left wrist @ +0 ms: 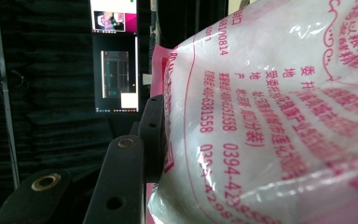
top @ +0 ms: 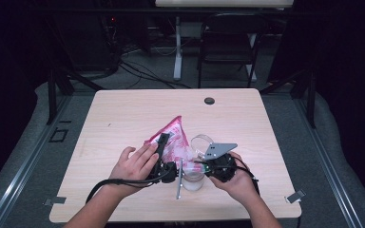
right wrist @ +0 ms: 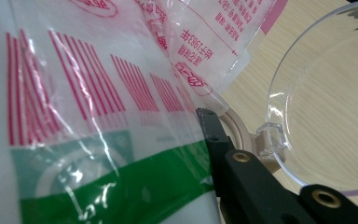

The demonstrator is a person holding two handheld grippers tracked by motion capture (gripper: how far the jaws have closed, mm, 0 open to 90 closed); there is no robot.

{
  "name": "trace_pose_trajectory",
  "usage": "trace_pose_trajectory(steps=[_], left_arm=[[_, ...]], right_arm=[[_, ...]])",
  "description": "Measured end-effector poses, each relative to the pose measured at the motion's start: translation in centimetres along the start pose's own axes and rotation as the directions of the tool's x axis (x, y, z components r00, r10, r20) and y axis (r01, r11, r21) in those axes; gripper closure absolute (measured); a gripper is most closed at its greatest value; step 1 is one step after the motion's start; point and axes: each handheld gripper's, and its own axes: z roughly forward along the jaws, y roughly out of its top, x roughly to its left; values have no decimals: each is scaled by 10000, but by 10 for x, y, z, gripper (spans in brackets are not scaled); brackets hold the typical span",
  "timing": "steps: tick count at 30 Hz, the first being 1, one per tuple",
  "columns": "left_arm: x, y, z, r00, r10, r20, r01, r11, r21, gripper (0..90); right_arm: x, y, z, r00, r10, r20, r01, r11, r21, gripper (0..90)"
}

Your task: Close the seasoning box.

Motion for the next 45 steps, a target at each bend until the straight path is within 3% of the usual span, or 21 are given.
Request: trace_pose_trajectory(steps=[23, 24, 36, 45], left_arm=[[-1, 2, -4, 9999, 108, 13, -108, 9999, -83, 653], [-1, 2, -4, 9998, 169, -143, -172, 9995, -250, 653], [-1, 4, -9, 9997, 259, 31, -259, 9996, -97, 680], [0, 5, -8, 9995, 311, 10, -311, 9993, -212, 690]], right_arm=[[-4, -2, 1, 9982, 595, 78, -594, 9982, -130, 900], [-5, -2, 1, 9981, 618, 71, -617, 9980, -129, 900], [-5, -3, 1, 9960, 897, -6, -897, 9958, -181, 900], [-7, -3, 0, 9962, 875, 54, -874, 9961, -144, 900]])
